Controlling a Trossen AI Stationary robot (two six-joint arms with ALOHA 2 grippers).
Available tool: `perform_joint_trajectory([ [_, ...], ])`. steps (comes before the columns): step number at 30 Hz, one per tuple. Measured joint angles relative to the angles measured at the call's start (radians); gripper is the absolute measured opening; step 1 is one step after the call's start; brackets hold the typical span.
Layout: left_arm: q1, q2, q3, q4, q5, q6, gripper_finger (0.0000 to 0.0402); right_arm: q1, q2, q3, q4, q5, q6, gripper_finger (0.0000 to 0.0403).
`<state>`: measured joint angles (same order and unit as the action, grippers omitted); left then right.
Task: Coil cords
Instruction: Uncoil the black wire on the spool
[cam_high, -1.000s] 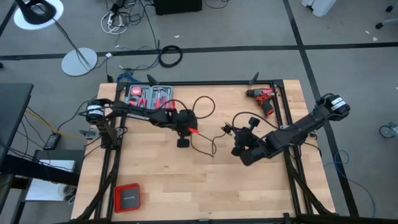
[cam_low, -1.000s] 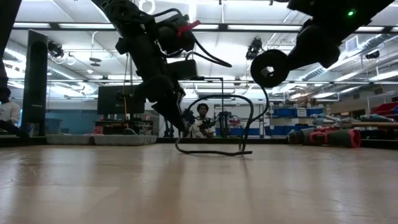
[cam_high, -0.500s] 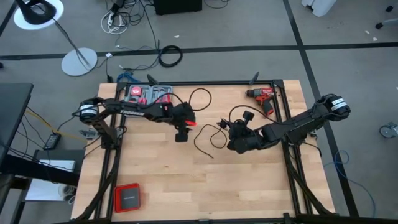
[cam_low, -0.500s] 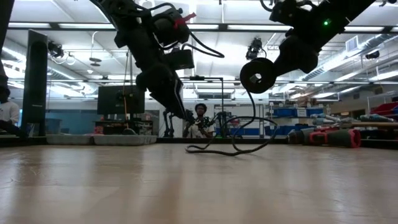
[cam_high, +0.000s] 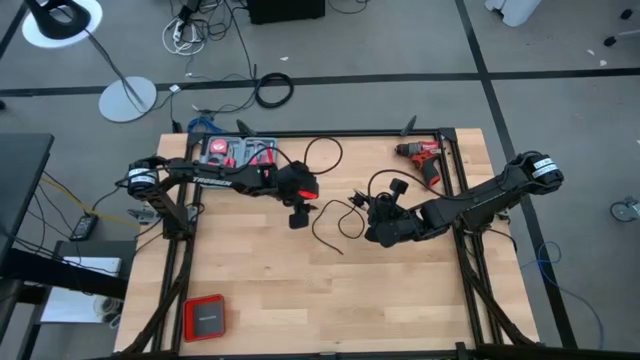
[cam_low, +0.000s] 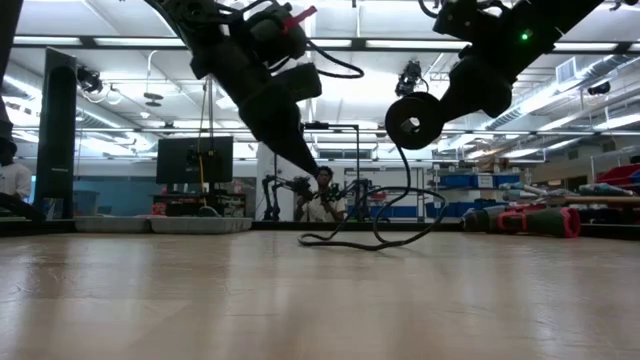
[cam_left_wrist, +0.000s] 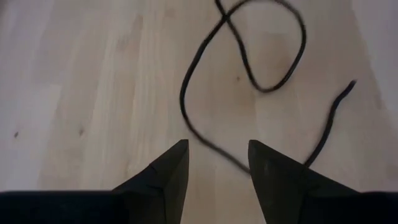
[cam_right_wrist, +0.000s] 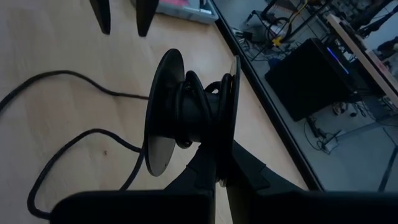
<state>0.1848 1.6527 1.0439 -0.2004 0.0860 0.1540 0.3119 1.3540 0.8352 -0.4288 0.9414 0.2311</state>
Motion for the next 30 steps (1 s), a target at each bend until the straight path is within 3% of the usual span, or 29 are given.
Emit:
perform_joint_trajectory([
  [14, -0.022, 0.000, -0.006, 0.194, 0.107, -0.062, 0.0168, 0.000, 0.000, 0.000, 0.128, 0.005, -0.096, 0.0012],
  [22, -0.024, 0.001, -0.133, 0.470, 0.167, -0.101, 0.0168, 0.000, 0.000, -0.064, 0.313, 0.003, -0.185, 0.0012],
  [30, -0.021, 0.002, -0.180, 0.518, 0.163, -0.140, 0.0167, -0.033, 0.000, -0.169, 0.541, -0.088, -0.257, 0.0012],
])
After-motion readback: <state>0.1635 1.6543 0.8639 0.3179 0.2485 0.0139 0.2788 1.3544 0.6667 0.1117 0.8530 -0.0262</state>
